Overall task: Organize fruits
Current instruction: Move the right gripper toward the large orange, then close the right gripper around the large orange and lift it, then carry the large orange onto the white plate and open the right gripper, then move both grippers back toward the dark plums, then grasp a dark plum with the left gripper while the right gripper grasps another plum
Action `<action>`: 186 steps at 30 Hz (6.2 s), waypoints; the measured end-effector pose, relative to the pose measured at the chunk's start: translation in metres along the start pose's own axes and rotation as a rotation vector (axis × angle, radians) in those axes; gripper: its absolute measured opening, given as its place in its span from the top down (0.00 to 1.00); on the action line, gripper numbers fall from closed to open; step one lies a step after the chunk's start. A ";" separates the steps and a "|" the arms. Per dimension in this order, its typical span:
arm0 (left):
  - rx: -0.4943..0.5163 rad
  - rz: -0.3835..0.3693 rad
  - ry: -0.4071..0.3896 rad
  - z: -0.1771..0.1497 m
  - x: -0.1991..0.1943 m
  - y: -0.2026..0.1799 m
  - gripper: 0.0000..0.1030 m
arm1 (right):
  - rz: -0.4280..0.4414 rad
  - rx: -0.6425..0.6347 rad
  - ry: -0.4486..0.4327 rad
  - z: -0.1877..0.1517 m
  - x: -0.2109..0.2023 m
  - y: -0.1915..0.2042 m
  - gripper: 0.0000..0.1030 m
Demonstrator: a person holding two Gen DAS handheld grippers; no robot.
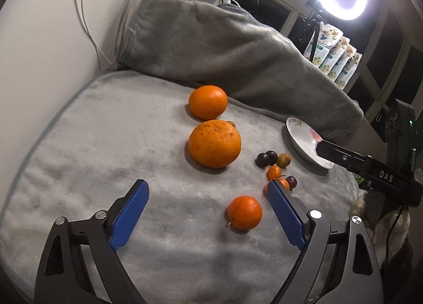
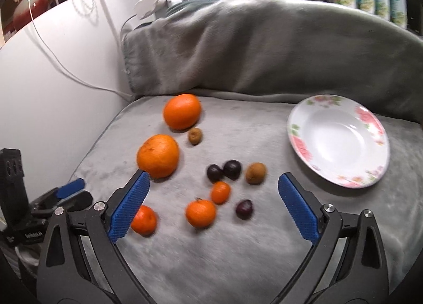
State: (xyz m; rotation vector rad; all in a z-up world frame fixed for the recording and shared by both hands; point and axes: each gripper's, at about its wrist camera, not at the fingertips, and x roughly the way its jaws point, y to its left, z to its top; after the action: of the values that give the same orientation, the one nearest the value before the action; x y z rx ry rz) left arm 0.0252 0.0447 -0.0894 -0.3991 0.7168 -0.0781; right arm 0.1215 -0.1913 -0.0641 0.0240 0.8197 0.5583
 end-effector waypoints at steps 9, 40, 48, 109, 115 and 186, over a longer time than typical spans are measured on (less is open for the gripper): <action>-0.009 -0.062 0.054 0.012 0.033 0.002 0.30 | 0.126 0.015 0.126 0.022 0.056 0.022 0.14; -0.064 -0.112 0.151 0.027 0.085 0.011 0.46 | 0.301 0.088 0.312 0.034 0.136 0.036 0.46; -0.034 -0.107 0.134 0.030 0.078 -0.005 0.46 | 0.306 0.084 0.284 0.033 0.122 0.032 0.46; 0.283 -0.239 0.167 0.035 0.127 -0.201 0.49 | -0.011 0.328 -0.081 0.029 -0.055 -0.189 0.29; 0.298 -0.229 0.140 0.036 0.116 -0.199 0.49 | -0.035 0.310 -0.098 0.024 -0.063 -0.184 0.23; 0.243 -0.190 0.369 0.041 0.149 -0.075 0.80 | 0.125 -0.063 0.236 -0.030 0.054 -0.052 0.71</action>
State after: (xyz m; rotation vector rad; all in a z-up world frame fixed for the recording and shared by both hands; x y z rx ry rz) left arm 0.1695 -0.0417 -0.1256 -0.2190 1.0189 -0.4226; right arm 0.1536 -0.2154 -0.1339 -0.0495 1.0346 0.7133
